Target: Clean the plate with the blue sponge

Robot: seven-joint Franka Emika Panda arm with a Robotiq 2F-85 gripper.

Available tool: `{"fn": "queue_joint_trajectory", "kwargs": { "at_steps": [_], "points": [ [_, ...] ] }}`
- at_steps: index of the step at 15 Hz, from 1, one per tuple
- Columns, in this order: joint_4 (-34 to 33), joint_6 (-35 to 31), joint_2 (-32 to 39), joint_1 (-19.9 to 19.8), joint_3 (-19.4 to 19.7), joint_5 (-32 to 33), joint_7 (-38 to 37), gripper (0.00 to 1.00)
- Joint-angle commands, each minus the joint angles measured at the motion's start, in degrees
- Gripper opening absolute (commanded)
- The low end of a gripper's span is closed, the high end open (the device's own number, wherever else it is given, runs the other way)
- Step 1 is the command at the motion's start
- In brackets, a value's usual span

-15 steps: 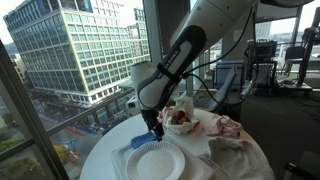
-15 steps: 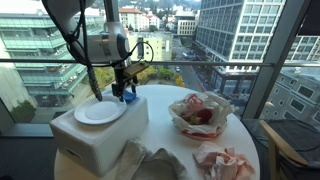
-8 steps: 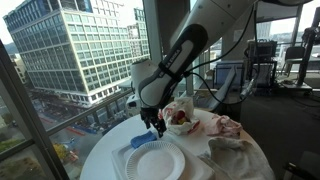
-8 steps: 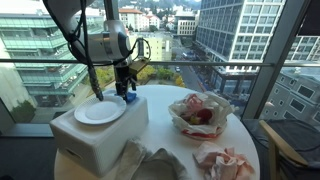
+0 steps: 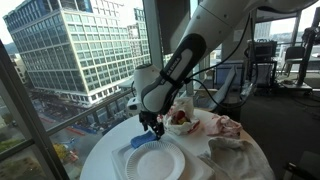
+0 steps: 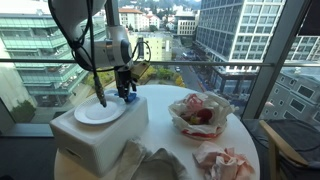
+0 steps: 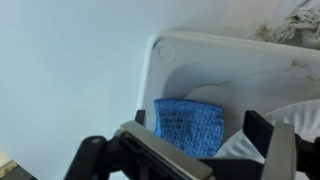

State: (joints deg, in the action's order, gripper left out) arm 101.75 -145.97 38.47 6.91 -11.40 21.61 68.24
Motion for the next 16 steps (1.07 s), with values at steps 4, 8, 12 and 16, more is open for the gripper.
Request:
{"fn": "queue_joint_trajectory", "kwargs": {
  "at_steps": [4,8,12,16],
  "points": [
    [-2.0,-2.3,2.4,-0.3,0.0,-0.6,1.9,1.00],
    [-2.2,-2.2,2.3,-0.1,0.1,-0.2,2.5,1.00],
    [-3.3,-1.6,3.0,0.1,0.2,-0.2,3.5,0.78],
    [-4.5,-1.3,4.0,0.4,0.1,-0.2,4.5,0.46]
  ]
}}
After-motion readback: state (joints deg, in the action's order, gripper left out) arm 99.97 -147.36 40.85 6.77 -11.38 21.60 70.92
